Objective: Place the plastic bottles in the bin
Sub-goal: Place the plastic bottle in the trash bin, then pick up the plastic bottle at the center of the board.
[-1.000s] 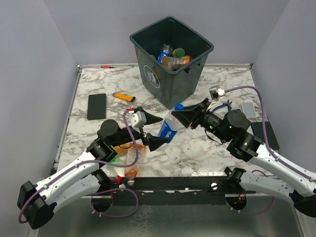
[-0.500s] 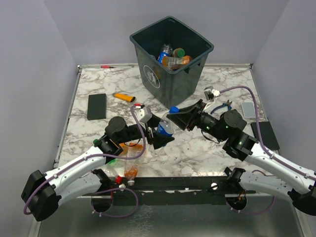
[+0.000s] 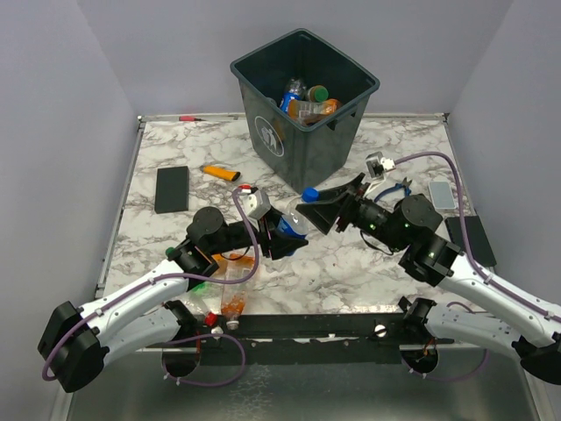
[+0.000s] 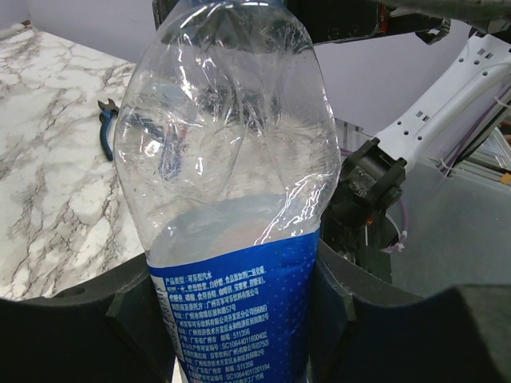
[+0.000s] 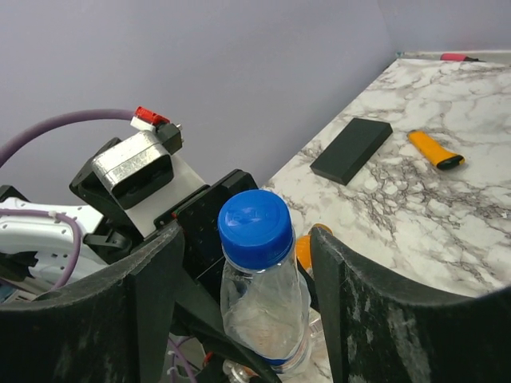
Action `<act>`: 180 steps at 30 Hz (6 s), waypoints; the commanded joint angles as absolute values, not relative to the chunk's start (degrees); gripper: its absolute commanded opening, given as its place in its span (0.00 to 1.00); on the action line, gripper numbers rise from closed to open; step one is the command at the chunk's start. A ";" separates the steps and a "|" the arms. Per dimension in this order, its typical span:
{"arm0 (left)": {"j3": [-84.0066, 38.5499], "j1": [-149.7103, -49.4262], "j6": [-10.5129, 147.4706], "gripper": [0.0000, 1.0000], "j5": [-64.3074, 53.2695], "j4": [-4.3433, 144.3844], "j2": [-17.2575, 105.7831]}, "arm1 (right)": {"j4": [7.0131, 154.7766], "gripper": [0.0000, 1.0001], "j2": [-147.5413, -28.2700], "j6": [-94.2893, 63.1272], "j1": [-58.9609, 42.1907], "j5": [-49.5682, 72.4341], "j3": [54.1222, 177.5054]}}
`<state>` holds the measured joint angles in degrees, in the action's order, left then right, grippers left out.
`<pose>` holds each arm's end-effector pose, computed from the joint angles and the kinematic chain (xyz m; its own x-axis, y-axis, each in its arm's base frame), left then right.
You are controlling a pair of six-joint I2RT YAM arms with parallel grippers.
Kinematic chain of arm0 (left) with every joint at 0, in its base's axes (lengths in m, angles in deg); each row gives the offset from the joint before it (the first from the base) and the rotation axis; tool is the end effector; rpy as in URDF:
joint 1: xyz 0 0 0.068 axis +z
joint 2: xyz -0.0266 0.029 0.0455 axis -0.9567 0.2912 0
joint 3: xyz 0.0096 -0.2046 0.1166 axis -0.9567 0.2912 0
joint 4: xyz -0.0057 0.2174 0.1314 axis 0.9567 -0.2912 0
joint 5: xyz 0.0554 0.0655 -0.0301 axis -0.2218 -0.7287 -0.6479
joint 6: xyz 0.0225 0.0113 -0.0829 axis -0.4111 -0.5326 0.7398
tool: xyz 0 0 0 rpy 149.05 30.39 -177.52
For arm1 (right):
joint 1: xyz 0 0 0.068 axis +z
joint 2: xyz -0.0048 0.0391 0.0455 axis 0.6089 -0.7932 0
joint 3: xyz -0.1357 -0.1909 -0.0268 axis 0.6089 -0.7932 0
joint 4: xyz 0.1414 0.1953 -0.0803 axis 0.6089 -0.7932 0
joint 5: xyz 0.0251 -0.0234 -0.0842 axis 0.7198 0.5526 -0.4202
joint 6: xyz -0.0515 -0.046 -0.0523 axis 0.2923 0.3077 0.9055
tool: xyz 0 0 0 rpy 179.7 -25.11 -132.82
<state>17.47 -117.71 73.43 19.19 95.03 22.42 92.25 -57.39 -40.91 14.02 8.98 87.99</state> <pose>0.1602 -0.2168 0.2767 -0.2117 -0.1265 -0.9691 0.9541 0.1881 -0.2330 0.1596 0.2121 0.3571 -0.3711 0.3846 -0.8452 -0.7535 0.4072 0.5162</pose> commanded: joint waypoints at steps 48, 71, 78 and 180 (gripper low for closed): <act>25.27 -117.92 67.41 0.99 -23.03 95.16 1.67 | 96.49 0.01 -82.76 3.35 11.22 -24.33 141.92; 22.91 -117.94 65.34 0.99 -40.19 86.42 -1.70 | 78.37 0.01 -118.06 -8.53 -8.17 -26.94 160.49; 22.46 -117.88 65.43 0.99 -39.97 86.02 -1.08 | 74.33 0.61 -118.34 -14.23 -8.28 -19.40 160.86; 7.29 -150.91 121.34 0.54 -52.54 27.19 44.29 | 74.24 0.96 -40.46 -46.17 -8.08 20.30 62.46</act>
